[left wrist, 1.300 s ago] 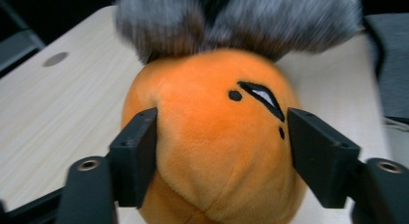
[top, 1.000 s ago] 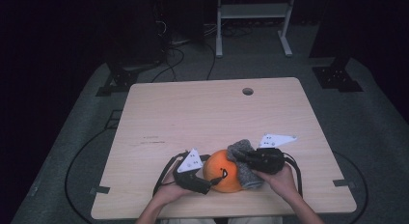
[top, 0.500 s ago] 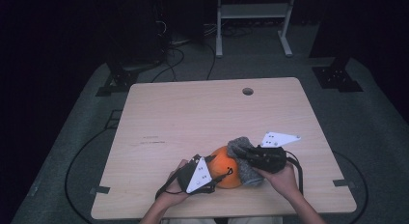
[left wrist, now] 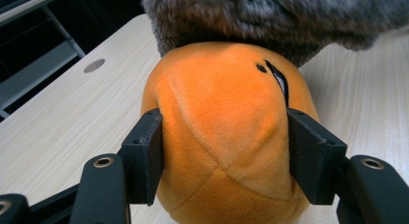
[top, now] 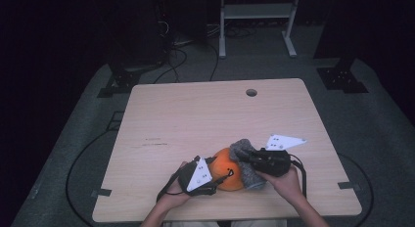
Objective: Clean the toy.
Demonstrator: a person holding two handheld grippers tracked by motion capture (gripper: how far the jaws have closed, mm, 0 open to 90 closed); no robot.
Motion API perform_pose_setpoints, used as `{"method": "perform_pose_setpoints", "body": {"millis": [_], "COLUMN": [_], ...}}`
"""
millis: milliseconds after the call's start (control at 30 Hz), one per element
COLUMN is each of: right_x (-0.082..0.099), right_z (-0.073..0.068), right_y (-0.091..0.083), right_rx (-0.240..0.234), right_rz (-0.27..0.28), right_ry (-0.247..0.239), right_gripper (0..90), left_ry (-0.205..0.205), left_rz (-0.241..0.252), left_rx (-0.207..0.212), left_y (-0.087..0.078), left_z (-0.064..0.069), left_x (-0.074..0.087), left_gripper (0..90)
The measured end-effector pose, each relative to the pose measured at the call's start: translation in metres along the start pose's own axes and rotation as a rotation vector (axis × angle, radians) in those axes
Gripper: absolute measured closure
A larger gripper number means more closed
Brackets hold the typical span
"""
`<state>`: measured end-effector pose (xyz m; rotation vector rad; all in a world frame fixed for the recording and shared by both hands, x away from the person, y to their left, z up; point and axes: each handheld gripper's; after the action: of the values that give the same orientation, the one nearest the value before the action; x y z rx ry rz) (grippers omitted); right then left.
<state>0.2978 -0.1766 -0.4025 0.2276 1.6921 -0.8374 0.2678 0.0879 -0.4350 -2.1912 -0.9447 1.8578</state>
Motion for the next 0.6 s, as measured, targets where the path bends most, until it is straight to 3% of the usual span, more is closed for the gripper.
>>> {"method": "perform_pose_setpoints", "body": {"millis": [67,100,133,200,267,300,333,367,467,500,533,567,600], "right_x": [0.004,0.004,0.009,0.009,0.011,0.012,0.012,0.014,0.013,0.012,0.008,0.008,0.006], "right_z": [0.001,0.001,0.005,0.006,0.013,0.017,0.017,0.022,0.022,0.019,0.006,0.006,-0.009], "right_y": [0.007,0.007,0.012,0.013,0.015,0.015,0.015,0.015,0.009,0.005,-0.002,-0.002,-0.001], "right_rx": [0.016,0.016,0.016,0.030,0.051,0.050,0.050,0.070,0.090,0.085,0.063,0.063,0.050], "right_rz": [-0.022,-0.022,-0.019,-0.019,-0.012,-0.012,-0.012,-0.018,-0.013,0.004,0.029,0.029,0.030], "right_ry": [-0.002,-0.002,0.029,0.027,0.049,0.068,0.068,0.086,0.090,0.084,0.037,0.037,-0.027], "right_gripper": [80.9,80.9,80.9,80.9,80.8,80.8,80.8,80.8,80.8,80.9,80.8,80.8,80.8], "left_ry": [-0.043,-0.043,-0.082,-0.091,-0.078,-0.058,-0.056,-0.067,-0.109,-0.140,-0.162,-0.183,-0.216], "left_rz": [0.017,0.017,0.063,0.071,0.064,0.053,0.047,0.040,0.034,0.045,0.044,0.047,0.041], "left_rx": [0.028,0.028,0.071,0.081,0.071,0.047,0.033,0.016,-0.007,-0.006,-0.009,-0.012,-0.028], "left_y": [-0.002,-0.002,-0.006,-0.008,-0.010,-0.009,-0.007,-0.005,-0.003,-0.003,-0.003,-0.002,-0.002], "left_z": [-0.004,-0.004,-0.009,-0.011,-0.012,-0.010,-0.010,-0.010,-0.014,-0.015,-0.017,-0.018,-0.021], "left_x": [0.000,0.000,0.000,0.000,0.003,0.005,0.006,0.006,0.004,0.004,0.005,0.005,0.006], "left_gripper": [30.4,23.7,19.8,18.0,30.0,36.7,36.7,42.6,44.9,45.3,45.6,45.6,46.2]}}
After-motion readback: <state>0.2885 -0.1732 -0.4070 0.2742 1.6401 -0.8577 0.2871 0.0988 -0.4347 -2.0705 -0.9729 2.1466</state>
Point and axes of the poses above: each handheld gripper's, and its own axes: y roughly forward along the jaws, x roughly out of its underside, z roughly to its right, and after that the axes turned 9 degrees about x, right-handed
